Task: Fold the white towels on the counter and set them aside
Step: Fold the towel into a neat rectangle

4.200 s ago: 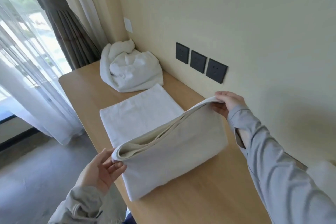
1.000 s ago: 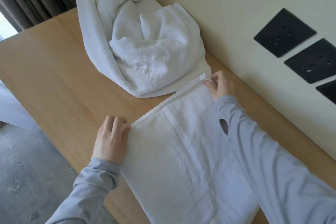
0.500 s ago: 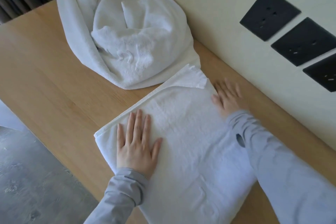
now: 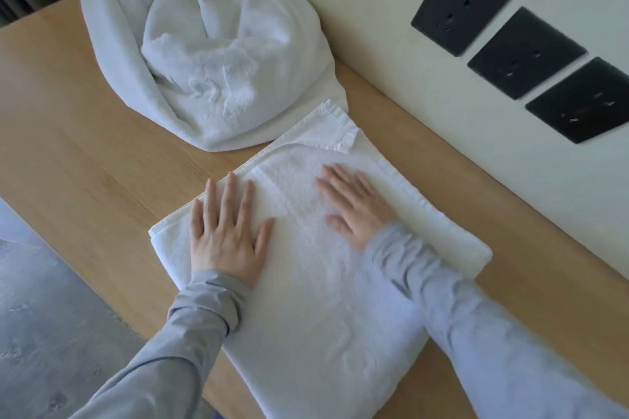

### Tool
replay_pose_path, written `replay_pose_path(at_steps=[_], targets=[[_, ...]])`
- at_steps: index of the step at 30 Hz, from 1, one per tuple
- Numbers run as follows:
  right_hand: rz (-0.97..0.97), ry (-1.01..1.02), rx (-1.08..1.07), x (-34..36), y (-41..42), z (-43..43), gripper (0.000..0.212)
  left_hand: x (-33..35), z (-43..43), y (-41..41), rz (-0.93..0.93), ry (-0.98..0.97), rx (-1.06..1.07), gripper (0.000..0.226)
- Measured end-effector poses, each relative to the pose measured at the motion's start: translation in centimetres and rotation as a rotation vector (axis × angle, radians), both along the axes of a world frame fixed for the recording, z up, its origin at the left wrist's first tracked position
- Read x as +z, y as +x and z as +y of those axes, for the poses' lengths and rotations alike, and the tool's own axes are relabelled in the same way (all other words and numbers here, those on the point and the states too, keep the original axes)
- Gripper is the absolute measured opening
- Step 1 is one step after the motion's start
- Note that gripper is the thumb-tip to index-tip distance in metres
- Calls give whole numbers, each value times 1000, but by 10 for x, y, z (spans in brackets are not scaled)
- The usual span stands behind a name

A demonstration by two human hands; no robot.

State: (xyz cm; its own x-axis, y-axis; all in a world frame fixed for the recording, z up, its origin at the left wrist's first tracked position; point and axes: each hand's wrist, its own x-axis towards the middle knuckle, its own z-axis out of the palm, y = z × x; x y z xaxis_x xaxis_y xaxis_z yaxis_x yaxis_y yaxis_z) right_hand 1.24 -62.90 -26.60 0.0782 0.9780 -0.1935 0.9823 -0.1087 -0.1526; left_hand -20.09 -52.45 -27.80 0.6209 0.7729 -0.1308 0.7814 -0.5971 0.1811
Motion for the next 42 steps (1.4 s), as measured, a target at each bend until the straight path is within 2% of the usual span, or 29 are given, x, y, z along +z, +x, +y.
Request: replay_pose_path(at_steps=[3, 8, 10, 12, 14, 16, 23, 27, 29, 33, 37, 42], targets=[[-35, 11, -48, 0, 24, 44, 55, 0, 1, 0, 12, 14, 1, 73], [126, 236, -512, 14, 33, 75, 50, 0, 0, 1, 28, 12, 9, 72], [121, 358, -423, 19, 3, 58, 50, 0, 1, 1, 30, 13, 14, 72], [104, 374, -161, 13, -48, 22, 51, -1, 1, 2, 27, -1, 21, 72], [46, 221, 84, 3, -90, -25, 56, -1, 1, 2, 15, -8, 20, 73], [-35, 65, 162, -3, -85, -63, 59, -2, 1, 1, 5, -6, 16, 72], [-252, -237, -211, 5, 41, -118, 69, -3, 1, 0, -14, 21, 12, 70], [-262, -190, -291, 10, 36, -114, 76, 6, -4, -2, -41, 23, 7, 74], [-210, -108, -291, 19, 16, -112, 71, 17, -30, 0, -99, 6, -26, 75], [-111, 56, -126, 15, -43, -131, 58, 25, -142, -1, -128, -67, -182, 73], [-154, -26, -46, 5, -47, -156, 60, 11, -189, -17, -44, -126, -92, 74], [-204, -138, -218, 14, 22, -170, 72, 3, -190, -20, -61, -145, -73, 71]])
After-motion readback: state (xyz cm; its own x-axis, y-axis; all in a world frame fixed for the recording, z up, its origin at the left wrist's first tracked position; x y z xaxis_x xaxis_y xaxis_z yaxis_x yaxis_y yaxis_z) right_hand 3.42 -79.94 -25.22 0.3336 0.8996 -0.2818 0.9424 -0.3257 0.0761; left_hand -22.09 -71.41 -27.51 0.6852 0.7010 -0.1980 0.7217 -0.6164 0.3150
